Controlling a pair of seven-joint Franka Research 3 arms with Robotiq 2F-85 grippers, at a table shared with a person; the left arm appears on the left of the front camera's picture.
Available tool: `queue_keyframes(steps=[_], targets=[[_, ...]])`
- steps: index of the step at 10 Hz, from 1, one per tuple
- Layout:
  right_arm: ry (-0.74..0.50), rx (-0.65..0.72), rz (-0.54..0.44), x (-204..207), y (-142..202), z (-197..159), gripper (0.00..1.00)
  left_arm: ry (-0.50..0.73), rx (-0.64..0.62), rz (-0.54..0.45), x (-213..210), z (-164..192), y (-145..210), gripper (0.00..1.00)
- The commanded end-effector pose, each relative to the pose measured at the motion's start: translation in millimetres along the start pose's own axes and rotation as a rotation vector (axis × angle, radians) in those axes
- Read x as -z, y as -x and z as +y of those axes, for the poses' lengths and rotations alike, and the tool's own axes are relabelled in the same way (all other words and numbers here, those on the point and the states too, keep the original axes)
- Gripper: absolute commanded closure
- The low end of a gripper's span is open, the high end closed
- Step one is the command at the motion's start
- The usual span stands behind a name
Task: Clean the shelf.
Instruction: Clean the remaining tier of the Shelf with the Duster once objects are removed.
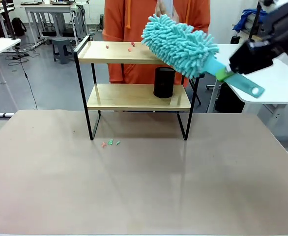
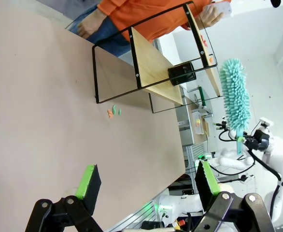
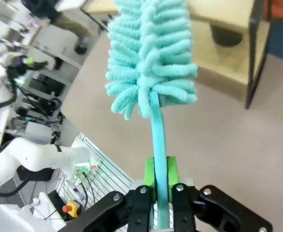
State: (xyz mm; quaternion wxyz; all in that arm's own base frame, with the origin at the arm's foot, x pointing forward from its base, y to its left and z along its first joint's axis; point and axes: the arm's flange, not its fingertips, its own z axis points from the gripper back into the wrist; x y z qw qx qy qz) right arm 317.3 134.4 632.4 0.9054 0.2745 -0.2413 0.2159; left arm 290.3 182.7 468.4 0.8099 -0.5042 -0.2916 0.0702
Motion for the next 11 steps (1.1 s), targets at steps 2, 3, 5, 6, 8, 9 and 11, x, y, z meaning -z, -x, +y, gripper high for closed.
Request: queue_keyframes(steps=[2, 3, 5, 6, 8, 9, 11], targets=[[0.107, 0.066, 0.083, 14, -74, 5, 0.88, 0.017, 0.019, -0.011, 1, -1, 1, 0.0], [0.135, 0.08, 0.086, 23, -90, 6, 0.88, 0.017, 0.019, -0.011, 1, -1, 1, 0.0], [0.191, 0.08, -0.015, 40, -123, 8, 0.88, 0.017, 0.019, -0.011, 1, -1, 1, 0.0], [0.203, 0.086, -0.019, 49, -134, 6, 0.88, 0.017, 0.019, -0.011, 1, -1, 1, 0.0], [0.19, 0.088, -0.001, 69, -150, -1, 0.88, 0.017, 0.019, -0.011, 1, -1, 1, 0.0], [0.185, 0.088, 0.02, 76, -153, -2, 0.88, 0.017, 0.019, -0.011, 1, -1, 1, 0.0], [0.178, 0.062, 0.056, 87, -156, 3, 0.88, 0.017, 0.019, -0.011, 1, -1, 1, 0.0]])
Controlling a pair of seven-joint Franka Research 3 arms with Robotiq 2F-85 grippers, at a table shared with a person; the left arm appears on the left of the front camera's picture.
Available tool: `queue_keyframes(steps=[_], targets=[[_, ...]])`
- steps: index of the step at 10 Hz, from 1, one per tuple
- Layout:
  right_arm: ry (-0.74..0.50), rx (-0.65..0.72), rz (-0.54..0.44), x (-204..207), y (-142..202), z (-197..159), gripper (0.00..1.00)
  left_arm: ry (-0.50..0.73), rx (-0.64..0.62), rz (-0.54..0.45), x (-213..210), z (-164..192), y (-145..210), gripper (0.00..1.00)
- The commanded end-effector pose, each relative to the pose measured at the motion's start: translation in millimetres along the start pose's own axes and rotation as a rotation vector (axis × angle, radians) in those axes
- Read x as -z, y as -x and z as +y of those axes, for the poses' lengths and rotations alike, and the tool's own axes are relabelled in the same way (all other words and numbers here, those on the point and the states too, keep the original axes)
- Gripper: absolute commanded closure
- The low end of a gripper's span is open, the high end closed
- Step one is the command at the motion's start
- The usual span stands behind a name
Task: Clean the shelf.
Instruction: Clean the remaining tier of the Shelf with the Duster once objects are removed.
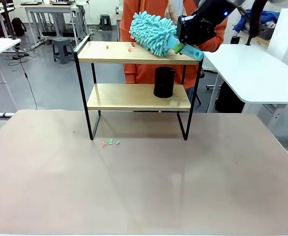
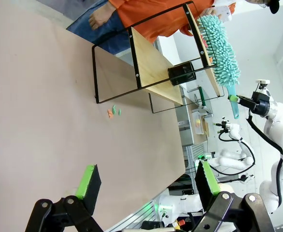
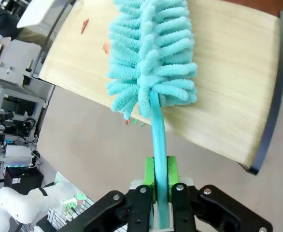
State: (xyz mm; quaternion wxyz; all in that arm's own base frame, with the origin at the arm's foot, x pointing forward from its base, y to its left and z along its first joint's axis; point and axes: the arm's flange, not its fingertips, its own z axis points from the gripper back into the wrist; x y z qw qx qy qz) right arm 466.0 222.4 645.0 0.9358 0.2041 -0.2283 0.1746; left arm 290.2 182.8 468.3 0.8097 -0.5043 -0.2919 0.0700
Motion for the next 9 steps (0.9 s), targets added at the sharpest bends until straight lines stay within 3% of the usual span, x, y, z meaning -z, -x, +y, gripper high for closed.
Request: queue_keyframes(steps=[1, 3, 7, 9], targets=[[-0.009, -0.027, 0.044, -4, -9, 13, 0.88, 0.016, 0.018, -0.011, 2, -1, 1, 0.0], [-0.137, -0.116, 0.212, -1, -8, 17, 0.88, 0.016, 0.018, -0.011, 2, -1, 1, 0.0], [-0.278, -0.318, 0.407, -16, 9, 12, 0.88, 0.016, 0.018, -0.011, 2, -1, 1, 0.0], [-0.418, -0.497, 0.558, -35, 35, -5, 0.88, 0.016, 0.018, -0.011, 2, -1, 1, 0.0]])
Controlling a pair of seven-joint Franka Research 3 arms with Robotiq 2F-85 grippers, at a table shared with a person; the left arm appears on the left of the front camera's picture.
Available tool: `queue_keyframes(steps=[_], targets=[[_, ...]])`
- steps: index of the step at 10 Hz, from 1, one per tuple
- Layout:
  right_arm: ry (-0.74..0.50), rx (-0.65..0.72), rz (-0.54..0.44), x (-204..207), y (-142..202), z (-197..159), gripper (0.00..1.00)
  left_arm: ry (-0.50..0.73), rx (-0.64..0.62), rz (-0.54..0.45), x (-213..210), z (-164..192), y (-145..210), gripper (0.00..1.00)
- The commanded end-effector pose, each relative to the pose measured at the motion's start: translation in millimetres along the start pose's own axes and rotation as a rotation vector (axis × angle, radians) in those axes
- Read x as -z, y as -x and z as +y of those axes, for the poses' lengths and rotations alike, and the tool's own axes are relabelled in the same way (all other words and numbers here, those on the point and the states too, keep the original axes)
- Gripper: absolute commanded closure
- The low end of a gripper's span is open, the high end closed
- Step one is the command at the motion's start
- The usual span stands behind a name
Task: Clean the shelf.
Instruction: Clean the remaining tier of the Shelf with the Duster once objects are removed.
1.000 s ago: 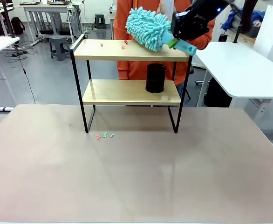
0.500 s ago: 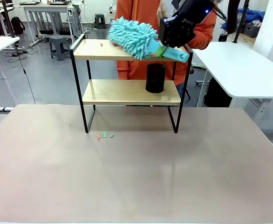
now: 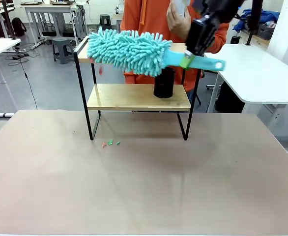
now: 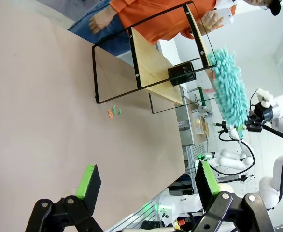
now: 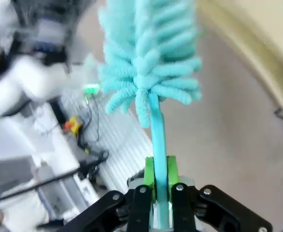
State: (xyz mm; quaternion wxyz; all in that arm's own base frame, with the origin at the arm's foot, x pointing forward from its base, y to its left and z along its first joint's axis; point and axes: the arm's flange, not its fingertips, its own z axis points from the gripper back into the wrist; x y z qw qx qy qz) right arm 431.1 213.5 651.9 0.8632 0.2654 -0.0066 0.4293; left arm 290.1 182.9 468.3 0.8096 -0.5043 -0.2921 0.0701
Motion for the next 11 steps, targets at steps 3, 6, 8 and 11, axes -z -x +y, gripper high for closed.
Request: queue_keyframes(steps=[3, 6, 8, 11], targets=[[-0.236, -0.235, 0.09, -28, 75, -14, 0.88, 0.016, 0.018, -0.01, 2, -1, 1, 0.0], [-0.334, -0.195, 0.036, -22, 95, -36, 0.88, 0.016, 0.018, -0.01, 2, -1, 1, 0.0], [-0.433, -0.159, -0.092, -28, 115, -42, 0.88, 0.016, 0.018, -0.01, 2, -1, 1, 0.0], [-0.493, -0.064, -0.545, -54, 210, -49, 0.88, 0.016, 0.018, -0.01, 2, -1, 1, 0.0]])
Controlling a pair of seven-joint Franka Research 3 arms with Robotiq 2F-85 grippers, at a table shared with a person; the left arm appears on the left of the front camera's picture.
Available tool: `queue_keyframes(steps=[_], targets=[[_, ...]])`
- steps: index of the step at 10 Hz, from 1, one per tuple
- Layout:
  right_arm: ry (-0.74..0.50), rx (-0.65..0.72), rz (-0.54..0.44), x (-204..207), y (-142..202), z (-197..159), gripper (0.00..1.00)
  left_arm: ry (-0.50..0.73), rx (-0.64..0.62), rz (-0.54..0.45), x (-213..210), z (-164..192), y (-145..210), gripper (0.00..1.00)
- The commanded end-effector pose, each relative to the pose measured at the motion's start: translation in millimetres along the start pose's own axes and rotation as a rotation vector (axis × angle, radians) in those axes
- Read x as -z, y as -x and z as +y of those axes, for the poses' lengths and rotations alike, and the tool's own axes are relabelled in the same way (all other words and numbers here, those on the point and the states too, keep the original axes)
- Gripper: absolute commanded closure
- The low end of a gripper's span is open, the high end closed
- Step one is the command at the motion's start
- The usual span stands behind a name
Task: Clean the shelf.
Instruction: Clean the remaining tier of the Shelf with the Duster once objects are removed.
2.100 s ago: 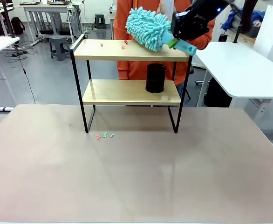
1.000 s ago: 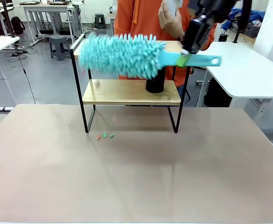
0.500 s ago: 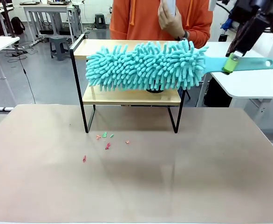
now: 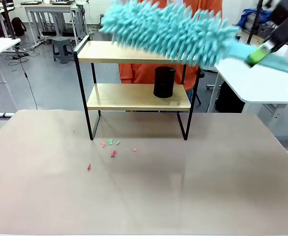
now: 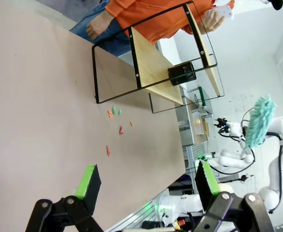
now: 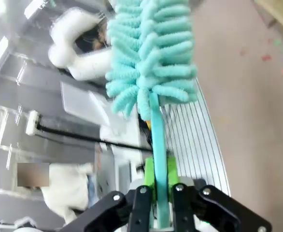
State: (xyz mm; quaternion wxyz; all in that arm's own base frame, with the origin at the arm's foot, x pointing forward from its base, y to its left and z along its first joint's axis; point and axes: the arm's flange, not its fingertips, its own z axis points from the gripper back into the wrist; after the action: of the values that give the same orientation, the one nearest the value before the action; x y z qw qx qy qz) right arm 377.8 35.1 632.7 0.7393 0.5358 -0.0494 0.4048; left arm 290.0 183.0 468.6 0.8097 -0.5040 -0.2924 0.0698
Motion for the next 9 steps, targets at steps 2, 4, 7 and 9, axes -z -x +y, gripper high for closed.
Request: queue_keyframes(steps=[2, 4, 7, 9], targets=[[0.044, 0.026, -0.585, -37, 108, 10, 0.88, 0.017, 0.017, -0.01, 2, -1, 1, 0.0], [0.084, 0.222, -0.882, -53, 176, -9, 0.88, 0.017, 0.017, -0.01, 2, -1, 1, 0.0], [0.175, 0.84, -0.851, -38, 219, -67, 0.88, 0.017, 0.017, -0.01, 2, -1, 1, 0.0], [0.213, 1.056, -0.746, -28, 214, -99, 0.88, 0.017, 0.017, -0.01, 2, -1, 1, 0.0]])
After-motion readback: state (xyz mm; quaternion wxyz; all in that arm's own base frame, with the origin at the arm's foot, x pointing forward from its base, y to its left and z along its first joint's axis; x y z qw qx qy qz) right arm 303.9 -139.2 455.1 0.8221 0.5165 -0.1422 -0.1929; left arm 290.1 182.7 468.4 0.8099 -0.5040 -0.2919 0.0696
